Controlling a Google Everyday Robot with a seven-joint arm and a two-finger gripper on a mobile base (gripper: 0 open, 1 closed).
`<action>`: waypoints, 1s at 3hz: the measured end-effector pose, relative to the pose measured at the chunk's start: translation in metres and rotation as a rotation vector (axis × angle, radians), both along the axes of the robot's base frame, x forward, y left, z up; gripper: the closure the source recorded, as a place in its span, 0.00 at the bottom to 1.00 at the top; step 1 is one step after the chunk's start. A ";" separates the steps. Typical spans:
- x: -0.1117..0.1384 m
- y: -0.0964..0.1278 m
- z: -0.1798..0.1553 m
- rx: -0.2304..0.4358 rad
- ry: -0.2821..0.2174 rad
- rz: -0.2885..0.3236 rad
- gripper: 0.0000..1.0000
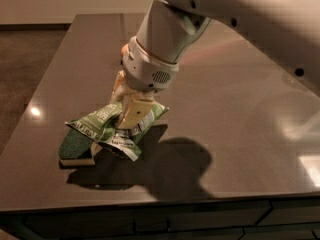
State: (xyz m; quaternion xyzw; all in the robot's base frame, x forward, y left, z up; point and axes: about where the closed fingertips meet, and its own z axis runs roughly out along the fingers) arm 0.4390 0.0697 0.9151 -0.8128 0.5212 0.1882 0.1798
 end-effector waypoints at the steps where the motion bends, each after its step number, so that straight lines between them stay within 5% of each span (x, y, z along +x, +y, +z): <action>1: -0.001 0.001 0.001 0.001 -0.004 0.000 0.14; 2: -0.002 0.002 0.002 0.001 -0.007 0.001 0.00; 3: -0.002 0.002 0.002 0.001 -0.007 0.001 0.00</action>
Offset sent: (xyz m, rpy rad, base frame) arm -0.0008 0.0009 0.0008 0.0005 -0.0031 0.0004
